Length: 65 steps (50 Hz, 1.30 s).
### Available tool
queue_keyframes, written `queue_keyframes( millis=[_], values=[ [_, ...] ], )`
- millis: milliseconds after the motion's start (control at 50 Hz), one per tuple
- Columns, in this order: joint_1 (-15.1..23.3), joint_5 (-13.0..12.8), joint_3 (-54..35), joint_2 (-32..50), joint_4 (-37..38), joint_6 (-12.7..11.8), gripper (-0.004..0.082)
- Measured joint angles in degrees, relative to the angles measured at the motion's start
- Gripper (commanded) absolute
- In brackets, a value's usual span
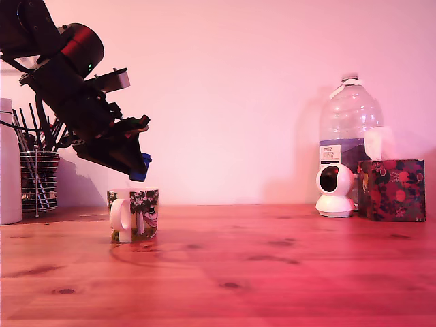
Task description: Pick up the coffee capsules from the table one by one and drop them inside the nearest coffee cup
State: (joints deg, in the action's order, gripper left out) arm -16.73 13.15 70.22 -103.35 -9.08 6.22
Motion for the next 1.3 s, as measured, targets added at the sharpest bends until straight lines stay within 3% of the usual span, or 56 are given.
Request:
queue_keyframes(
  millis=[140,200,320,360,560,620,720,940,1300],
  values=[
    [0.0,-0.15,0.0,0.0,-0.17,0.0,0.0212],
    [0.0,-0.2,0.0,0.0,-0.33,0.0,0.025],
    [0.0,-0.24,0.0,0.0,-0.61,0.0,0.0554],
    [0.0,-0.5,0.0,0.0,-0.81,0.0,0.0612],
    [0.0,-1.22,0.0,0.0,-1.7,0.0,0.0619],
    [0.0,-1.22,0.0,0.02,-1.92,0.0,0.0591],
    [0.0,-1.2,0.0,0.04,-3.13,0.02,0.0462],
    [0.02,-1.33,0.0,2.49,-7.04,0.02,-0.0032],
    [0.81,-1.22,-0.57,11.02,-8.41,-0.07,-0.0017]
  ],
)
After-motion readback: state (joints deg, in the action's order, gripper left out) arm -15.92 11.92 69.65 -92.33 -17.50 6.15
